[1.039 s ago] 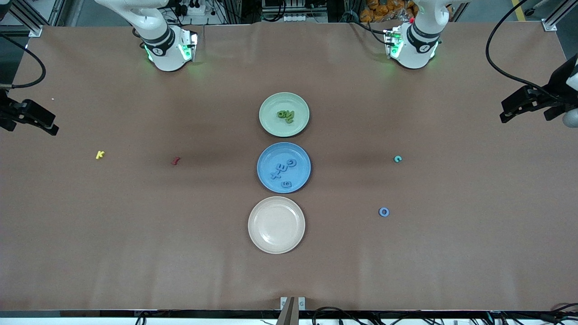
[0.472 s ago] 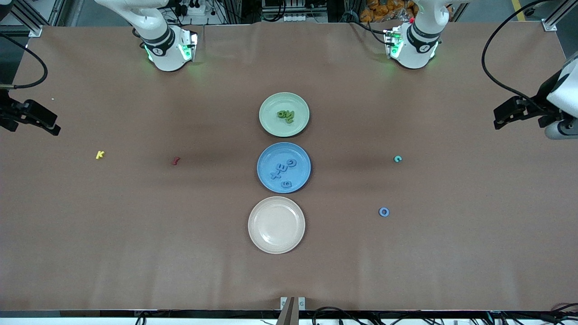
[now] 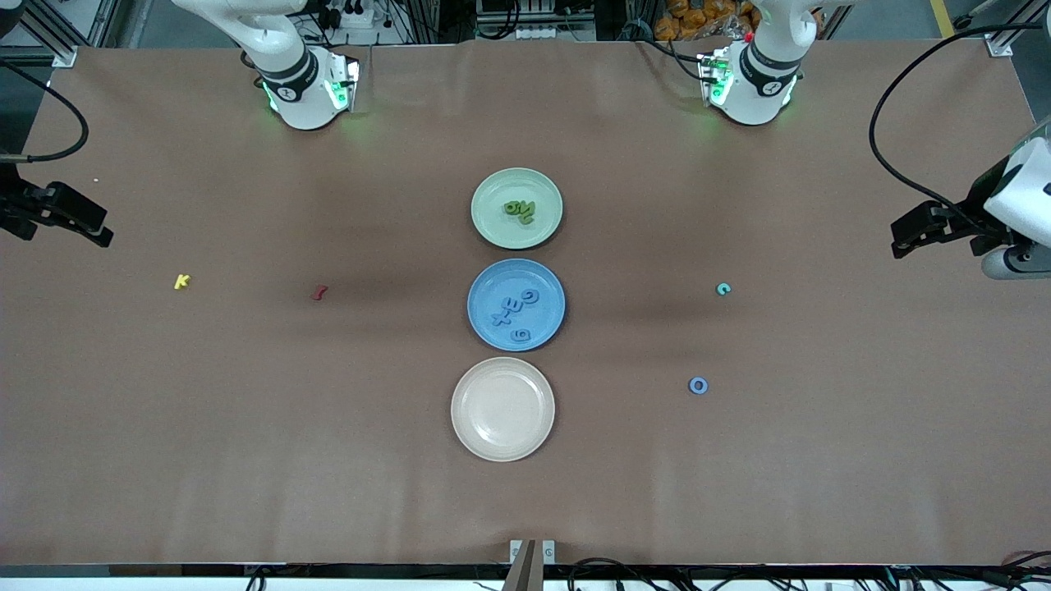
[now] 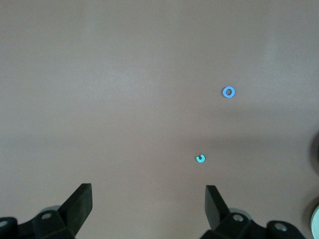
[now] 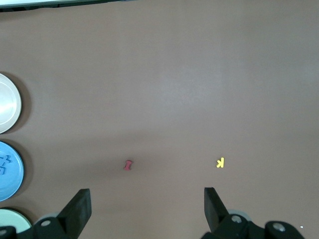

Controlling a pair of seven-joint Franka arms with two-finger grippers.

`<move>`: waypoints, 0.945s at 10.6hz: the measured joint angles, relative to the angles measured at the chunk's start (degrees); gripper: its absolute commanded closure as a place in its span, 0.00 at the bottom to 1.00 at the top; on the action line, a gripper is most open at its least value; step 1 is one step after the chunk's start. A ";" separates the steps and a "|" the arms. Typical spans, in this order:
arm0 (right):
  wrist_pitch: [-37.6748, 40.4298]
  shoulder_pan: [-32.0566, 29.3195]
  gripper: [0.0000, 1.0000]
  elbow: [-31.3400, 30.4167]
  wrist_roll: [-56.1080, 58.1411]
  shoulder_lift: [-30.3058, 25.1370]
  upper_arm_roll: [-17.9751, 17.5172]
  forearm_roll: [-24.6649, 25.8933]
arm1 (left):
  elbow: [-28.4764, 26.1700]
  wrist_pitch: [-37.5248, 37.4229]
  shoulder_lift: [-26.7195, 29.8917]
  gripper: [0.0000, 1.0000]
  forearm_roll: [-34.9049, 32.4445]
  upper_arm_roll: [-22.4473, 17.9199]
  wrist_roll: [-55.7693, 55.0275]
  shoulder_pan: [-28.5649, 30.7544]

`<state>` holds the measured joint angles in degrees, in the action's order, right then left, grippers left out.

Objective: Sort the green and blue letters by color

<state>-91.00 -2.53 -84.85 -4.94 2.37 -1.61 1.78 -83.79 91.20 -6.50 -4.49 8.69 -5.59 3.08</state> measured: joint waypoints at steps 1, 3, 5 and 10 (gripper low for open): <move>0.00 0.03 0.00 0.00 0.00 0.01 -0.01 -0.14 | -0.88 0.72 0.00 0.00 0.00 0.00 0.00 0.01; 0.03 0.07 0.00 0.00 0.00 0.04 -0.01 -0.24 | -2.93 2.25 0.40 0.00 0.00 0.00 0.00 0.04; 0.00 0.45 0.00 -0.01 0.00 0.14 -0.01 -0.28 | -5.57 3.53 2.47 0.00 0.01 0.00 -0.83 0.10; -0.84 0.99 0.00 -0.01 -0.03 1.11 0.02 -0.28 | -7.01 3.85 5.09 0.00 0.02 0.34 -1.34 0.09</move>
<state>-91.83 -1.54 -84.86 -4.96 3.49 -1.60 1.49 -90.80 95.06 -1.41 -4.47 9.03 -6.93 3.17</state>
